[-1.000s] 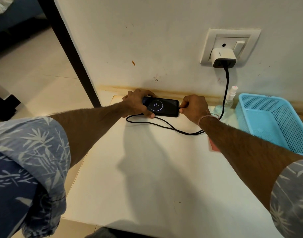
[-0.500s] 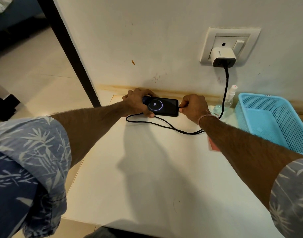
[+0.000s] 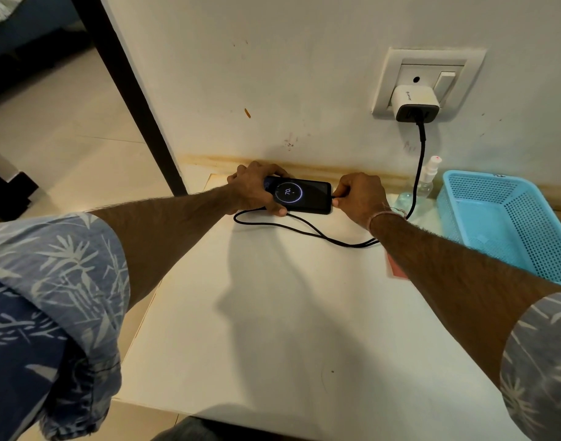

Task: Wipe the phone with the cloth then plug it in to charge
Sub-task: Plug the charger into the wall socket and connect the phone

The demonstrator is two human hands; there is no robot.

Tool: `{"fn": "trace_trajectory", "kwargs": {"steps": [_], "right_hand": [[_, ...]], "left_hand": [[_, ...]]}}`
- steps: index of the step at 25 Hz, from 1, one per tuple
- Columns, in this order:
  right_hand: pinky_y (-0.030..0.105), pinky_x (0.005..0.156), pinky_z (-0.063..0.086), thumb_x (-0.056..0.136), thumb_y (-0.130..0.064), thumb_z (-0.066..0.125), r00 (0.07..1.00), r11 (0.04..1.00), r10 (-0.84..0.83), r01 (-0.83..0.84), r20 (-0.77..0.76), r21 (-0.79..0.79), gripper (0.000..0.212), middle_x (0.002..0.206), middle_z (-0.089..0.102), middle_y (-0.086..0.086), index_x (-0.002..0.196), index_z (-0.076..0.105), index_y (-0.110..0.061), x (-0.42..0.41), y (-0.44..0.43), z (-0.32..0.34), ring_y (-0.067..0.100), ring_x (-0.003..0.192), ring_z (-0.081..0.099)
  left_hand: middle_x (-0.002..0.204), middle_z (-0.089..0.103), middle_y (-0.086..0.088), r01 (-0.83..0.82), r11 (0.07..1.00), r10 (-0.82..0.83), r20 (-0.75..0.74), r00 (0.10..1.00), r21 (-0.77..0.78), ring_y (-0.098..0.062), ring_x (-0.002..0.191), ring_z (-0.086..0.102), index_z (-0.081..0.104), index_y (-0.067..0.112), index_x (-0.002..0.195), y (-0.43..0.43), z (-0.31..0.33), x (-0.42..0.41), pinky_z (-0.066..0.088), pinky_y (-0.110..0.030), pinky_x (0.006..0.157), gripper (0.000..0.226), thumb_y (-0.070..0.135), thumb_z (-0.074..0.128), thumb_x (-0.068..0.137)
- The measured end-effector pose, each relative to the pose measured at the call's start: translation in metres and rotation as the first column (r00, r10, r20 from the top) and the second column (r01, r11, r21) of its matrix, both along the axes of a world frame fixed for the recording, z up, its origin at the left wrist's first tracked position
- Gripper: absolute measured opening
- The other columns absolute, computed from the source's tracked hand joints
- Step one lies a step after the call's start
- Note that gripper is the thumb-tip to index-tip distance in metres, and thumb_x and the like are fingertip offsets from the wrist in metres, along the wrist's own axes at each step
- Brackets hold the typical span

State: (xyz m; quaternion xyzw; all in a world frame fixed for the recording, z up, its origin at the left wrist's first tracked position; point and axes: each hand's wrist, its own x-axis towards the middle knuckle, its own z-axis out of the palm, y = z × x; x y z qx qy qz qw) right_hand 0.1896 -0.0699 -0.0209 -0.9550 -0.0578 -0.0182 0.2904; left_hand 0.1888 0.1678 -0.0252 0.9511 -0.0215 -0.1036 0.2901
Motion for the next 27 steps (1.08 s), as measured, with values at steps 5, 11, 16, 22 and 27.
{"fn": "trace_trajectory", "kwargs": {"steps": [5, 11, 16, 22, 27], "right_hand": [[0.025, 0.078, 0.045, 0.077, -0.009, 0.075, 1.000, 1.000, -0.004, 0.004, -0.004, -0.016, 0.006, 0.089, 0.071, 0.009, 0.081, 0.071, -0.011, 0.000, 0.000, 0.000, 0.024, 0.088, 0.063], [0.026, 0.076, 0.045, 0.077, -0.001, 0.068, 0.999, 0.998, -0.045, 0.046, 0.019, -0.034, 0.010, 0.089, 0.070, 0.011, 0.083, 0.071, -0.009, 0.000, 0.006, -0.004, 0.027, 0.087, 0.063], [0.023, 0.073, 0.041, 0.077, -0.001, 0.068, 0.997, 0.998, -0.064, 0.065, 0.037, -0.020, 0.011, 0.088, 0.069, 0.010, 0.081, 0.070, -0.011, 0.001, 0.006, -0.008, 0.026, 0.085, 0.063], [0.027, 0.081, 0.047, 0.079, -0.005, 0.069, 0.999, 0.999, -0.019, 0.017, -0.031, -0.052, 0.013, 0.096, 0.071, 0.013, 0.091, 0.073, -0.007, -0.003, 0.003, 0.006, 0.029, 0.095, 0.064], [0.036, 0.101, 0.041, 0.086, -0.012, 0.059, 0.976, 0.979, 0.140, -0.111, 0.168, -0.168, 0.033, 0.121, 0.063, 0.013, 0.119, 0.063, -0.009, -0.073, 0.004, 0.013, 0.030, 0.114, 0.055]], "left_hand": [[0.132, 0.043, -0.002, -0.007, 1.000, 0.007, -0.011, 1.000, 0.014, -0.030, 0.128, 0.032, 0.053, 0.047, 0.128, -0.001, 0.001, 0.001, 0.033, -0.050, 0.109, 0.089, 0.056, 0.085, 0.046], [0.131, 0.044, -0.005, 0.007, 0.999, -0.008, 0.006, 1.000, 0.037, -0.032, 0.128, 0.033, 0.053, 0.044, 0.131, -0.001, 0.001, 0.000, 0.034, -0.049, 0.108, 0.086, 0.050, 0.089, 0.053], [0.133, 0.044, -0.006, 0.011, 0.998, -0.011, 0.002, 1.000, 0.055, -0.033, 0.128, 0.033, 0.052, 0.044, 0.133, -0.003, 0.002, 0.000, 0.034, -0.051, 0.109, 0.091, 0.058, 0.081, 0.047], [0.141, 0.042, -0.010, 0.020, 0.999, -0.020, -0.001, 1.000, 0.028, -0.035, 0.135, 0.031, 0.045, 0.036, 0.145, -0.003, 0.007, -0.009, 0.035, -0.050, 0.113, 0.089, 0.041, 0.090, 0.069], [0.154, 0.042, -0.010, 0.023, 0.994, -0.055, 0.307, 0.950, 0.105, -0.033, 0.144, 0.031, 0.046, 0.019, 0.147, -0.005, 0.017, -0.060, 0.025, -0.049, 0.119, 0.065, 0.034, 0.073, 0.089]]}}
